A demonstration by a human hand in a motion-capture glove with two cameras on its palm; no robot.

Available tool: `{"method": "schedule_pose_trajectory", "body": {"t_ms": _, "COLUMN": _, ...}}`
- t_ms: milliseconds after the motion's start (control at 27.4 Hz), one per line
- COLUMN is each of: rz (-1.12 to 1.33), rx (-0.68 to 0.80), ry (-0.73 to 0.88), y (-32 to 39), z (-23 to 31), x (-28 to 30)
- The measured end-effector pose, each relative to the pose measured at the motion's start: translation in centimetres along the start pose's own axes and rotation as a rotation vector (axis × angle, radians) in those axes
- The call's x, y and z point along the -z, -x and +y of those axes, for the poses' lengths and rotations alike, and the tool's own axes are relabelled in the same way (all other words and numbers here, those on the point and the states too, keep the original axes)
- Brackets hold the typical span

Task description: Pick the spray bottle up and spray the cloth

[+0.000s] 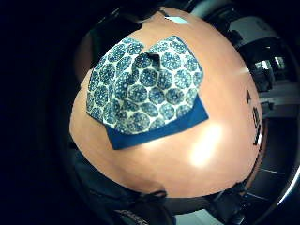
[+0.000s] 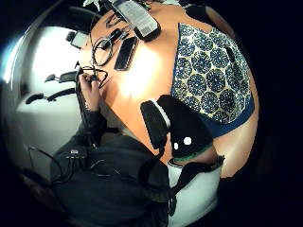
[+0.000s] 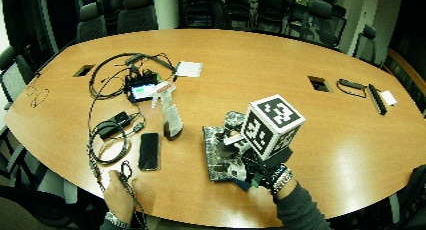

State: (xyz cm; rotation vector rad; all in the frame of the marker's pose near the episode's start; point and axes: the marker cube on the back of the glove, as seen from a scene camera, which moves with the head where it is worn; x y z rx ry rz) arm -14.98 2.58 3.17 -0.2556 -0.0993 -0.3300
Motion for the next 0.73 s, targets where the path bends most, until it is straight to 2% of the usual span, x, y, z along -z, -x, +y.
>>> {"method": "schedule_pose_trajectory", "body": {"t_ms": 730, "rz": -0.006, "rx": -0.014, "ry": 0.008, "y": -0.43, "z": 0.1, "x": -0.34}}
